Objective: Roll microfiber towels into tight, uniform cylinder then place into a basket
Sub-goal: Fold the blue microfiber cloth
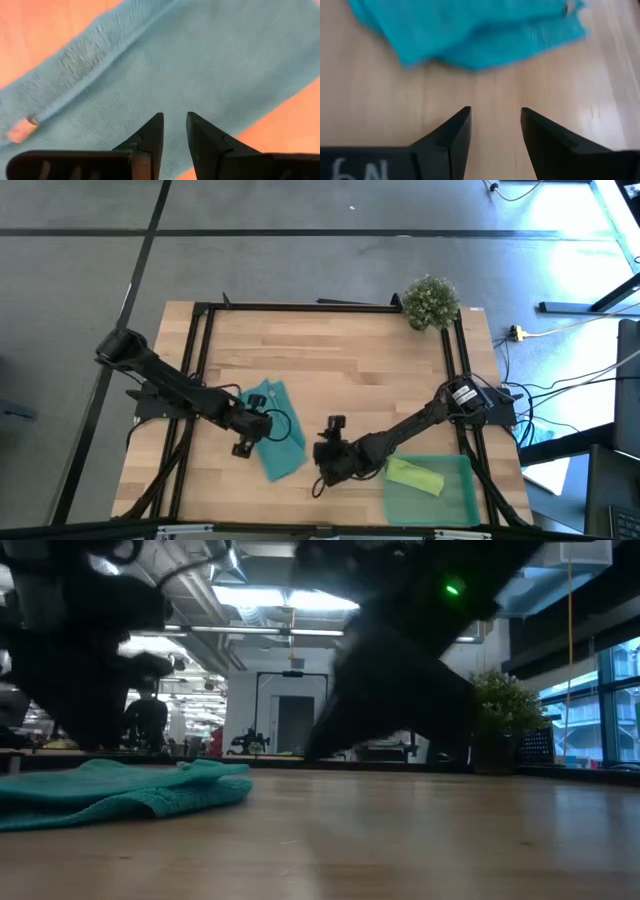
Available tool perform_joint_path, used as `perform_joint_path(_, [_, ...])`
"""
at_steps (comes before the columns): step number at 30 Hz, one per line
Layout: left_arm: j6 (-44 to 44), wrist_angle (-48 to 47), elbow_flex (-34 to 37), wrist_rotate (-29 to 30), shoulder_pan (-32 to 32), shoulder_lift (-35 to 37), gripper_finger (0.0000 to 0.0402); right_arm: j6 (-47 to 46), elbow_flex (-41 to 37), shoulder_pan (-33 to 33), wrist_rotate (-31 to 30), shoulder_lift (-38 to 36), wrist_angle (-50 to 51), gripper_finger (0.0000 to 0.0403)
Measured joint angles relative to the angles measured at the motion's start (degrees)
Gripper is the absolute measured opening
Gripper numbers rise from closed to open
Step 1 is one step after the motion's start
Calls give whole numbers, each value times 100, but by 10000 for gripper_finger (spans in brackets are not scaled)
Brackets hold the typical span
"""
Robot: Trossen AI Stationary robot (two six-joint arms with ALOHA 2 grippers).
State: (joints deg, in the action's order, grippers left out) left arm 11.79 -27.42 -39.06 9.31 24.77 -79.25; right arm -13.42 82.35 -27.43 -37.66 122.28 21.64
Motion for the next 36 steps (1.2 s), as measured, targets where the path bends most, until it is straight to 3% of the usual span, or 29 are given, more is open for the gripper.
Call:
perform_joint_path(3, [176, 58, -15, 119, 171, 237, 80, 191, 2, 204, 456, 0, -472, 172])
perform_joint_path(7, [514, 42, -14, 278, 404, 324, 80, 176, 1, 598, 1841, 0, -574, 172])
perform_joint_path(17, [1108, 92, -21, 323, 783, 138, 80, 254, 0, 1453, 4250, 0, -776, 172])
perform_joint_path(29, [907, 480, -25, 370, 777, -759, 80, 170, -11, 1943, 5603, 143, -773, 172])
perform_joint_path(36, [905, 544, -60, 392, 777, -978, 80, 415, -9, 1947, 5703, 332, -1167, 172])
